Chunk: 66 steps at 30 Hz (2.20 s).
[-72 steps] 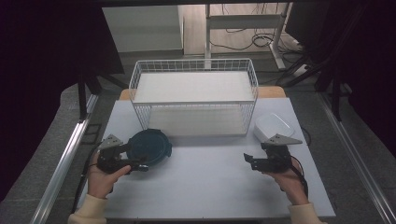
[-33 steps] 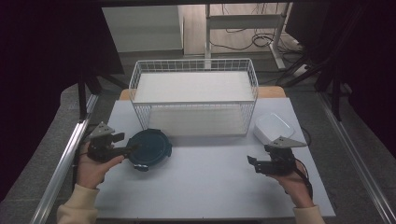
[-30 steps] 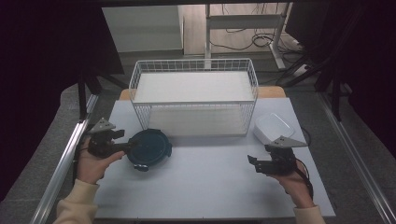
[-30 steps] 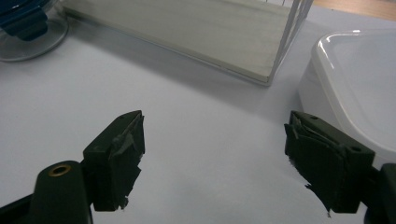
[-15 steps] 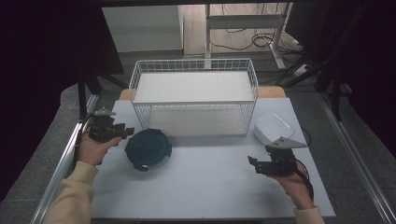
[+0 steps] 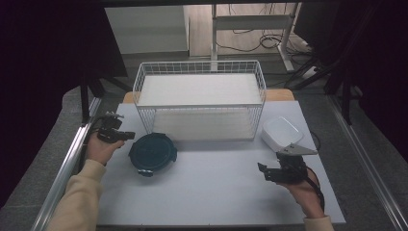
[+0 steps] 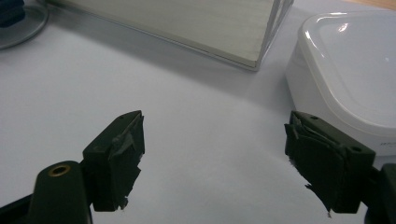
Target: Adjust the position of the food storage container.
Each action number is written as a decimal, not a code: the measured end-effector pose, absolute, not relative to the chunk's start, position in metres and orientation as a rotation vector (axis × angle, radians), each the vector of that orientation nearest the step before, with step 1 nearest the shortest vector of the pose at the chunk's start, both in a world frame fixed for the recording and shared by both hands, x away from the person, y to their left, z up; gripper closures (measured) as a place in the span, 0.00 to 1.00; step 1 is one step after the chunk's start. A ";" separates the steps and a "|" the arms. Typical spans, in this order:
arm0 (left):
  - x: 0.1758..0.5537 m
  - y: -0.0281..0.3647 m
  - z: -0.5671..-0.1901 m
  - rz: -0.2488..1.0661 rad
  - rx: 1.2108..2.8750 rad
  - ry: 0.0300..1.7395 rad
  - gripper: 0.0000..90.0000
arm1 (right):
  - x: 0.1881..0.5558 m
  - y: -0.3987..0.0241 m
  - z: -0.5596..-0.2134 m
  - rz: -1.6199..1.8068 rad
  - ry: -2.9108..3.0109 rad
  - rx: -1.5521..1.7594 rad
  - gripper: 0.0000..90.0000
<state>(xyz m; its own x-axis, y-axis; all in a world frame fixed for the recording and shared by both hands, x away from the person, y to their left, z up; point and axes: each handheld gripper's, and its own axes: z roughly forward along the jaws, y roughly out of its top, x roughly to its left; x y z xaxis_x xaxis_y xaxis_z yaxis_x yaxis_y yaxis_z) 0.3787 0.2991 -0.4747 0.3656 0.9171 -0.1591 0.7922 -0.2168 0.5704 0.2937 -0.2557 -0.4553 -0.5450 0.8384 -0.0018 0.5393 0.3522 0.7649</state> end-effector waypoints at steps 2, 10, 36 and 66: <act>0.379 0.298 -0.478 0.272 2.068 1.472 1.00 | 0.294 -0.256 -0.456 1.032 2.225 1.209 0.22; 0.380 0.289 -0.484 0.252 2.077 1.461 1.00 | 0.296 -0.256 -0.458 1.019 2.228 1.211 0.21; 0.363 0.268 -0.482 0.274 2.118 1.426 1.00 | 0.296 -0.250 -0.459 1.000 2.237 1.207 0.21; 0.341 0.199 -0.483 0.121 2.145 1.249 1.00 | 0.296 -0.249 -0.457 0.993 2.238 1.200 0.21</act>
<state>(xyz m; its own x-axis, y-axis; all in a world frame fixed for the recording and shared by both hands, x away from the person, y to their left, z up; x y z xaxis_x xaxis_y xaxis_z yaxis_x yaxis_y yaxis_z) 0.3414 0.1994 -0.4831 0.5434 0.8070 -0.2313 0.7477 -0.3399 0.5705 0.2963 -0.2487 -0.4574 -0.5443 0.8386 -0.0235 0.5454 0.3750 0.7497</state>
